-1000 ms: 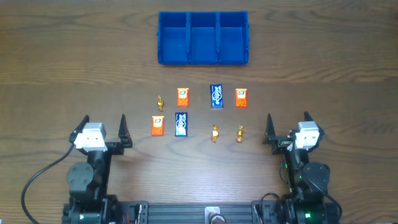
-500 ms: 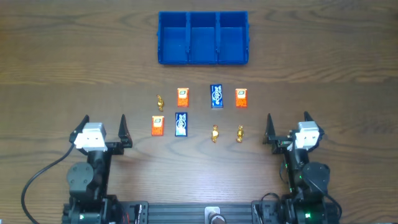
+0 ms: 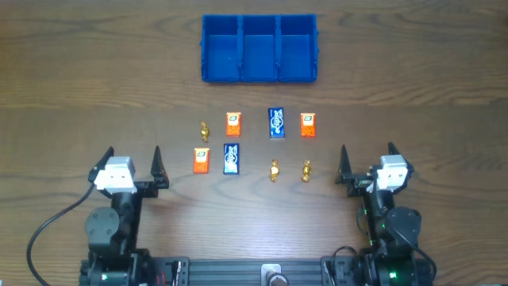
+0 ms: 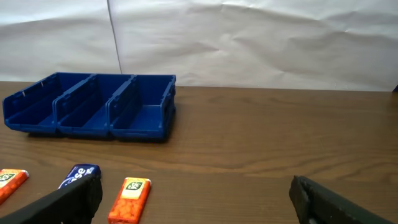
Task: Sort Candies Into Trays
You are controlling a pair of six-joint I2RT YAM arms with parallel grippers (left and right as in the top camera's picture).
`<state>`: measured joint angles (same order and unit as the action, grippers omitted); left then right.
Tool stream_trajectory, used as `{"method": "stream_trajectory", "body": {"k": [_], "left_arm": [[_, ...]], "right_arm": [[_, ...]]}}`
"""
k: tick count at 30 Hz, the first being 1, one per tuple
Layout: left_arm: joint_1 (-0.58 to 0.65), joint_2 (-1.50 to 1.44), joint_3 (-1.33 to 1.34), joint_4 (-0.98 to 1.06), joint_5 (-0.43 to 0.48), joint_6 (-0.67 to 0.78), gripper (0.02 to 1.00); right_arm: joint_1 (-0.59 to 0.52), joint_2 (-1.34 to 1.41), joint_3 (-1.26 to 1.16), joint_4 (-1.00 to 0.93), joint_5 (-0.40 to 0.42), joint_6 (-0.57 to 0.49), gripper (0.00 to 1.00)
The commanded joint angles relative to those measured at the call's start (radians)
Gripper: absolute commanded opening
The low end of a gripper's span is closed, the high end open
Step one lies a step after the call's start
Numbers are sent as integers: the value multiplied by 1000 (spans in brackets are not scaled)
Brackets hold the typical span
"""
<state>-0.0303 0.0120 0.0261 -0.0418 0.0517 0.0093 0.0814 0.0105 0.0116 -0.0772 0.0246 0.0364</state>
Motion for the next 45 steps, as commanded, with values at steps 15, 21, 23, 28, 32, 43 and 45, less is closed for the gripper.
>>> {"method": "stream_trajectory", "body": {"k": [15, 21, 23, 28, 32, 43, 45], "left_arm": [[-72, 768, 767, -700, 177, -145, 998], [-288, 1120, 876, -708, -7, -288, 1000], [-330, 1206, 878, -694, -35, -331, 998], [-401, 1422, 881, -599, -34, -373, 998], [-402, 1531, 881, -576, -33, -393, 1000], [-402, 1671, 881, -526, -33, -407, 912], [-402, 1680, 881, -525, -33, -411, 899]], "right_arm": [[-5, -8, -3, -3, -5, -15, 998], [-5, -8, -3, -3, -5, -15, 998], [-5, -8, -3, -3, -5, -15, 998], [-5, -8, -3, -3, -5, -15, 998], [-5, -8, -3, -3, -5, -15, 998], [-5, -8, -3, -3, -5, -15, 998], [-5, -8, -3, -3, -5, -15, 998]]}}
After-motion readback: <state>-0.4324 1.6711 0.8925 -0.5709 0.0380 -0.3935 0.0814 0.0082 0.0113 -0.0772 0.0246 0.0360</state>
